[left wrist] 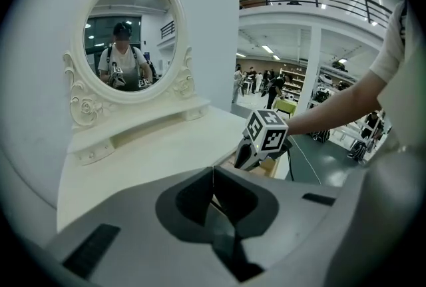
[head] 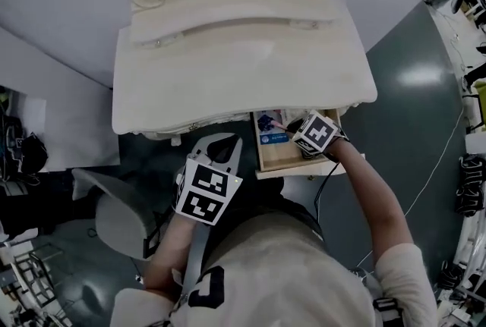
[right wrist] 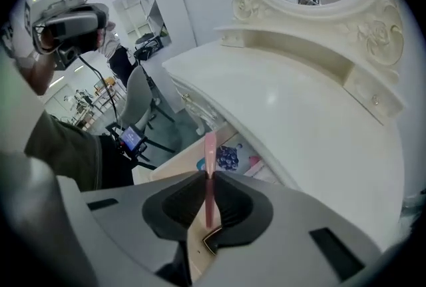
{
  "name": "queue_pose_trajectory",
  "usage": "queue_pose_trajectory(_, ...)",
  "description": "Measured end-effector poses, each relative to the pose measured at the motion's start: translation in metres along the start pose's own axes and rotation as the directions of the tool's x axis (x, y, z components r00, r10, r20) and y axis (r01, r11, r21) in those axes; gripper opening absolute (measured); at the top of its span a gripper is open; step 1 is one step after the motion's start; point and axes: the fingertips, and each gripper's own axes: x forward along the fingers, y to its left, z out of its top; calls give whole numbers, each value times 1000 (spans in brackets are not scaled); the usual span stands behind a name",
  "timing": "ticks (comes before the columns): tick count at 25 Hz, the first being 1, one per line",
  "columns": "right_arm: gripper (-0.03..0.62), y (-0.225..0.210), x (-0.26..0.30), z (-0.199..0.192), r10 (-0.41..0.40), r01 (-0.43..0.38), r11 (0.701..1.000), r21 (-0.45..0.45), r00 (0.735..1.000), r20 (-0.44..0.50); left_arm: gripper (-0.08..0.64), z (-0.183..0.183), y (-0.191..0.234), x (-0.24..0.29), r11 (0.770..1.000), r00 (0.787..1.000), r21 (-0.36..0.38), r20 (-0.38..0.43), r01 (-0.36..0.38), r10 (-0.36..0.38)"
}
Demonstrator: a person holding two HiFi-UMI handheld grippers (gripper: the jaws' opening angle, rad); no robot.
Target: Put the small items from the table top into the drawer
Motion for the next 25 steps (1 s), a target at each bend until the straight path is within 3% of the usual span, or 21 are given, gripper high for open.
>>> queue_pose_trajectory(6,61,-14,28,-10,37,-38,999,37,999,39,57,-2,-2,11,996,997,-48,-28,-72,71)
queue_pose_trajectory(11,61,-21,42,-17,41,-49,991,123,997,67,57,-4,-11,21,992,995,-86,-45,-91,87)
queue_pose_trajectory(19,61,-28,72,-21,-3,-34,939,344,994,106,57,-16,0,27,985,991,-124,-67,-122,115)
queue_pose_trajectory(25,61,-25,86,-19,-20,-21,928,371,994,105,57,-32,16,24,979,990,-158,-73,-130,120)
